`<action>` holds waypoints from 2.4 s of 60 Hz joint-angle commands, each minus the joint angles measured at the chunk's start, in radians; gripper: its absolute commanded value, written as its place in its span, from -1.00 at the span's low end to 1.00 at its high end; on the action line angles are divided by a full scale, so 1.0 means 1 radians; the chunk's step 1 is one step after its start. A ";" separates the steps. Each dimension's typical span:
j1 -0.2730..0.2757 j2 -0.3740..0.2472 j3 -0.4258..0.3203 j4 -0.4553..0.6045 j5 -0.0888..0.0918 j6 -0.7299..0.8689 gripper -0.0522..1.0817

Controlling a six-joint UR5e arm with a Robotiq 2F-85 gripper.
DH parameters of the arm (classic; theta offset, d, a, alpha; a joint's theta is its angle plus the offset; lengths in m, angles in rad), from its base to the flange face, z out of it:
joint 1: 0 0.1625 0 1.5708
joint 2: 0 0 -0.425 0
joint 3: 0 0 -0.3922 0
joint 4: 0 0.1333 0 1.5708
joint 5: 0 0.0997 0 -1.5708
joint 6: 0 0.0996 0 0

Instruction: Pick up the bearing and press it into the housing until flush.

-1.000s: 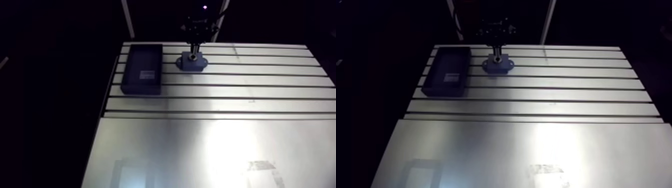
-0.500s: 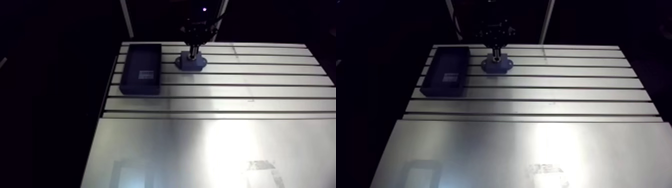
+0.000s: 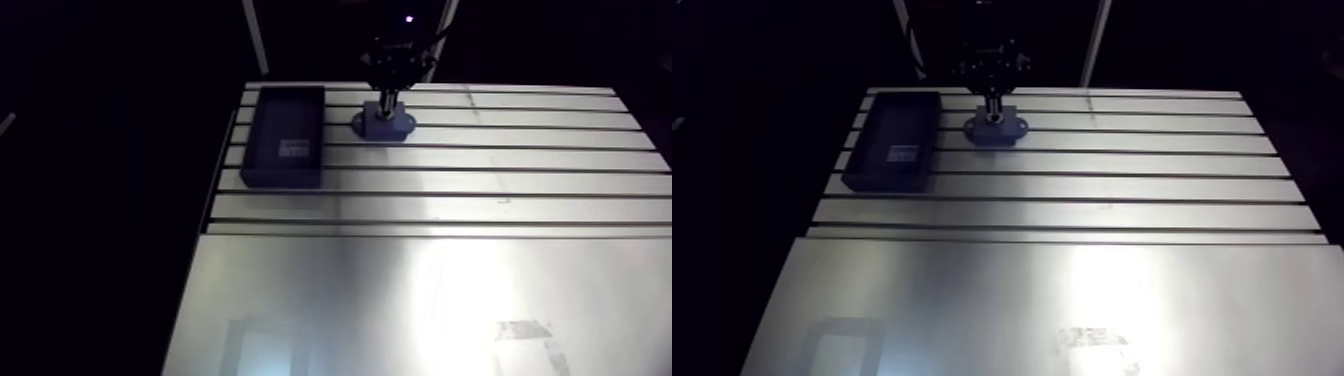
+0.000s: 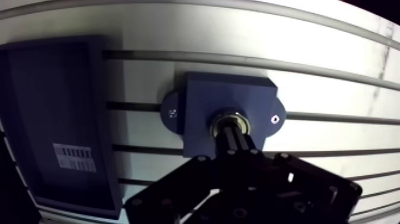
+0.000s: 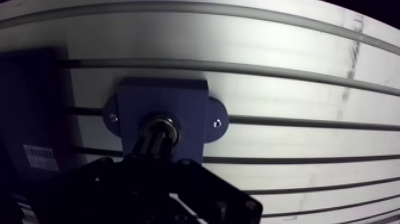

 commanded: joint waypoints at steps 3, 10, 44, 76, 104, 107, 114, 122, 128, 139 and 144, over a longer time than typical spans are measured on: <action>0.000 0.002 -0.001 -0.001 0.000 0.000 0.92; 0.000 0.002 0.001 -0.002 0.000 0.000 0.92; 0.000 0.004 0.007 -0.037 0.001 -0.002 0.92; 0.003 0.004 0.007 -0.036 0.005 -0.003 0.92; 0.000 0.002 0.018 -0.031 0.003 -0.003 0.92; 0.000 0.002 0.019 -0.031 0.003 -0.003 0.92; 0.001 0.002 0.022 -0.032 0.005 -0.003 0.92; 0.003 0.002 0.022 -0.034 0.003 -0.003 0.92; 0.000 0.002 0.022 -0.034 0.000 -0.003 0.92; -0.003 0.002 0.022 -0.034 0.000 -0.003 0.92; -0.003 0.002 0.022 -0.034 0.000 -0.003 0.92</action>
